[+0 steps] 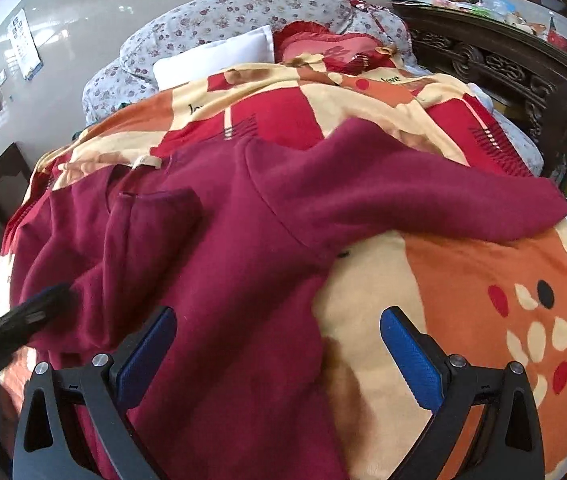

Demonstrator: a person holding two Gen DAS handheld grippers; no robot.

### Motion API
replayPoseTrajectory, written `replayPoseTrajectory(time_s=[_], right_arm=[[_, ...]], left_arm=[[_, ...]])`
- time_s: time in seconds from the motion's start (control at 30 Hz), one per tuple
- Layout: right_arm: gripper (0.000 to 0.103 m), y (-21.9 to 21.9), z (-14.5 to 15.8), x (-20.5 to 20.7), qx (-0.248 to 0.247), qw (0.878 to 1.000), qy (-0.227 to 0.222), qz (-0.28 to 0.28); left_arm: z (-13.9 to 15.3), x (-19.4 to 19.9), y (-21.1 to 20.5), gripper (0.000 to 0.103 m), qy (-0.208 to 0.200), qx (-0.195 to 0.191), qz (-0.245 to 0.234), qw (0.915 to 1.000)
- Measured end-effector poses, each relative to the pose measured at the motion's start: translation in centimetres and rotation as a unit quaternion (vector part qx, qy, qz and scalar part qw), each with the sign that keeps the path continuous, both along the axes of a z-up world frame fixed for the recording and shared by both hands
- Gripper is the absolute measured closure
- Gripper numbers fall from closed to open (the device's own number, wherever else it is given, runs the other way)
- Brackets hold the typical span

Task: Fold small clothes
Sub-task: 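Open the left gripper and release the folded sleeve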

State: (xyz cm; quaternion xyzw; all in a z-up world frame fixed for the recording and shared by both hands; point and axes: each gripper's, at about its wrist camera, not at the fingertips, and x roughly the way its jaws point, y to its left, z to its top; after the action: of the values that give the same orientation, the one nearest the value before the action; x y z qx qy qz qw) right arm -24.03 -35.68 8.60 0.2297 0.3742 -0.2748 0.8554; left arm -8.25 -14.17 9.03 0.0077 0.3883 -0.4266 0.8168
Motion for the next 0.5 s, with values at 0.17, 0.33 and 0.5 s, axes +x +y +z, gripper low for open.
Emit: replayPoseTrajectory(time_s=[0.17,0.33,0.5], right_arm=[[0.0,-0.3,0.5,3.3,-0.001,0.999,-0.029,0.041],[0.0,-0.9,-0.4,5.3,0.001,0.999,-0.012,0.033],[0.05,0.2,-2.7,8.2,-0.076,0.994,0.038,0.068]], left_arm=[[-0.1,2.9,5.4,0.014,-0.08,0.069,0.119,0.9873],[-4.2,6.8,7.8,0.014,-0.013,0.104,0.167,0.9804],[-5.6,7.8,8.8,0.014,0.007,0.101,0.18,0.9784]])
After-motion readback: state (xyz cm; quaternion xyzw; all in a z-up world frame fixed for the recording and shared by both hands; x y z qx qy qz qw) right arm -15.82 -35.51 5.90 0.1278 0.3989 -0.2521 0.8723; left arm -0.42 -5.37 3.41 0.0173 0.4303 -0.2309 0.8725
